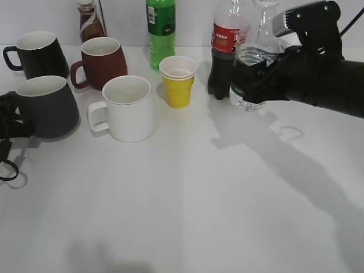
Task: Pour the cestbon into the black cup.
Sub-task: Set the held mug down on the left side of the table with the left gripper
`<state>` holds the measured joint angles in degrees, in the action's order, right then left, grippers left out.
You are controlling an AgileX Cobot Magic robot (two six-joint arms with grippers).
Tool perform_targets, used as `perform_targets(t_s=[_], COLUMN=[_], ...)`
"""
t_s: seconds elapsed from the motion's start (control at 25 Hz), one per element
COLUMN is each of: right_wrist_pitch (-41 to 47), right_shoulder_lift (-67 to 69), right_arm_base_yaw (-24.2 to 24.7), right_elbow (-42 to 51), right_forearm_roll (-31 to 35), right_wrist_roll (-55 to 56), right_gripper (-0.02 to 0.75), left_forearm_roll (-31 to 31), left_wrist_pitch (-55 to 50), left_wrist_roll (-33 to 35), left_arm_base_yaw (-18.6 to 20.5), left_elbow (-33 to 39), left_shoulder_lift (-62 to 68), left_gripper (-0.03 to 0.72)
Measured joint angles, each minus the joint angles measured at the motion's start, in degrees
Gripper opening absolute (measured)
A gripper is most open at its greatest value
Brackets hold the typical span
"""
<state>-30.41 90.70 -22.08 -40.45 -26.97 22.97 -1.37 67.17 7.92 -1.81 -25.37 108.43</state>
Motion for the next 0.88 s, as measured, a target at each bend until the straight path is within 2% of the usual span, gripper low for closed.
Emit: perform_targets(t_s=[0.36, 0.88], right_wrist_pitch=[0.0, -0.2], right_shoulder_lift=[0.0, 0.0], right_arm_base_yaw=[0.0, 0.0], right_elbow=[0.0, 0.0], right_forearm_roll=[0.0, 0.0], right_wrist_roll=[0.1, 0.1], right_gripper=[0.465, 0.465], left_forearm_roll=[0.0, -0.2], left_wrist_pitch=[2.7, 4.3], left_wrist_roll=[-0.6, -0.7], left_arm_base_yaw=[0.0, 0.0], left_elbow=[0.6, 4.3], left_shoulder_lift=[1.5, 1.5], left_gripper=[0.054, 0.179])
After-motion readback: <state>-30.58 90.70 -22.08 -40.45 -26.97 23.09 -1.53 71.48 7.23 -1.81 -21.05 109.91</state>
